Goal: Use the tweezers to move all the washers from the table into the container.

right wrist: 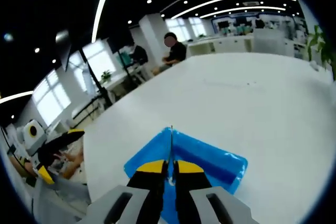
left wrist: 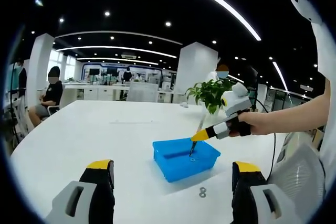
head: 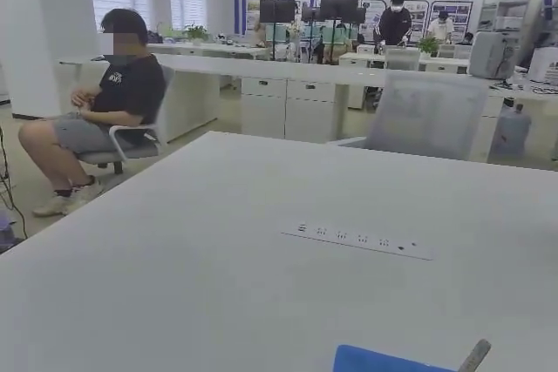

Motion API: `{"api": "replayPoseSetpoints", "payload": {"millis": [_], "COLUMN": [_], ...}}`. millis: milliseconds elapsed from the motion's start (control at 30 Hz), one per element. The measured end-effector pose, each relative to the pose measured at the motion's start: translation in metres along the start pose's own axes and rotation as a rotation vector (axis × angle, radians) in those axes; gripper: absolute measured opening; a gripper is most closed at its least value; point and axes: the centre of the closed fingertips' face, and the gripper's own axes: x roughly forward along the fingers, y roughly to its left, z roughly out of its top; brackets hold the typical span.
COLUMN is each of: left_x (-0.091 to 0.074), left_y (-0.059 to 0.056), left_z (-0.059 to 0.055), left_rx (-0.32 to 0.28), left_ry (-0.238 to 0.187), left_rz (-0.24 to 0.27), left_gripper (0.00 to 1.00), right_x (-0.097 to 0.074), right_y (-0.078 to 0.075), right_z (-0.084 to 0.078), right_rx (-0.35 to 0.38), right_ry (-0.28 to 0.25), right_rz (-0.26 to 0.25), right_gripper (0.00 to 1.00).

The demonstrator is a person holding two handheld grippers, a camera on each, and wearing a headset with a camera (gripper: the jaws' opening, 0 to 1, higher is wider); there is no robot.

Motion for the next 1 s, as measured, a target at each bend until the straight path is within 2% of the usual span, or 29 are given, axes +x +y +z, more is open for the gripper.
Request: {"api": "replayPoseSetpoints", "payload": {"millis": [167,300,500,1000], "left_x": [0.000,0.000,0.000,0.000], "left_y": [0.000,0.001,0.002,0.001], "left_z": [-0.001,-0.002,-0.002,-0.003], "left_rx": [0.000,0.000,-0.003,-0.008], "left_ry": [0.002,0.002,0.003,0.009], "left_rz": [-0.001,-0.001,0.003,-0.003], "left_gripper": [0.95,0.95,0.95,0.95], "right_x": [0.007,0.012,0.016,0.020], "right_y": [-0.005,-0.009,-0.012,-0.012], "right_z": [-0.003,-0.007,-0.014,-0.020], "right_rx": [-0.009,-0.045,-0.065,-0.102], "right_ry": [0.006,0.025,0.046,0.050], "right_rz": [-0.026,-0.047,-0.047,-0.050], "right_gripper": [0.03,0.03,0.03,0.03]}}
